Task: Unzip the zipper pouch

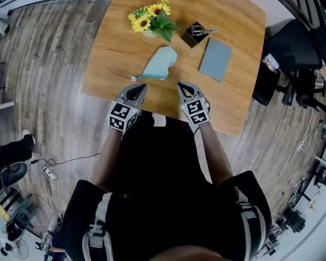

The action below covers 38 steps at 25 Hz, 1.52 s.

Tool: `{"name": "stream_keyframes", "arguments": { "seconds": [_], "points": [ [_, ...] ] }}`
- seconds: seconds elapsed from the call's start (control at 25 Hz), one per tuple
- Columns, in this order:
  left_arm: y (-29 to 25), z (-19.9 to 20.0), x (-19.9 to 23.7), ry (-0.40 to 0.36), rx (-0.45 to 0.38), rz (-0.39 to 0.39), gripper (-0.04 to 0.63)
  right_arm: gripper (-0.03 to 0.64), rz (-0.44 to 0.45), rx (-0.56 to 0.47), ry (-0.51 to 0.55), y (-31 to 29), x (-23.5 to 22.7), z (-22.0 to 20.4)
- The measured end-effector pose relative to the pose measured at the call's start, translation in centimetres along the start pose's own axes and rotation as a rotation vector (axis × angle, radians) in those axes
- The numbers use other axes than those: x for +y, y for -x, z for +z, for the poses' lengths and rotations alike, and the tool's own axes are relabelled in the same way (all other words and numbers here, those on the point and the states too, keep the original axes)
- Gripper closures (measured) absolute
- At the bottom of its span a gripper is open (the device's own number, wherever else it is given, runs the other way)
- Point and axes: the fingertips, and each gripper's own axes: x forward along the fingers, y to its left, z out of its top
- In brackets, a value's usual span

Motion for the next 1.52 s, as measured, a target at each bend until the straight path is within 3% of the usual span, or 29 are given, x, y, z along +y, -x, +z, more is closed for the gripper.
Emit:
{"name": "stream_keyframes", "arguments": {
  "seconds": [0.88, 1.24, 1.4, 1.52],
  "points": [
    [-2.6, -2.7, 0.2, 0.094, 0.066, 0.049, 0.598, 0.607, 0.171, 0.033, -0.075, -3.5, -0.8, -1.3],
    [-2.6, -3.0, 0.7, 0.104, 0.085, 0.067, 0.598, 0.477, 0.259, 0.01, -0.247, -5.9, -0.9, -1.2],
    [-2.6, -3.4, 0.9, 0.101, 0.1, 0.07, 0.598, 0.457, 0.326, 0.013, -0.408, -7.5, -0.6, -1.5],
    [-2.4, -3.7, 1.0, 0.106, 0.093, 0.072, 0.598, 0.45, 0.375, 0.007, -0.596, -8.5, -0.5, -1.7]
  ]
}}
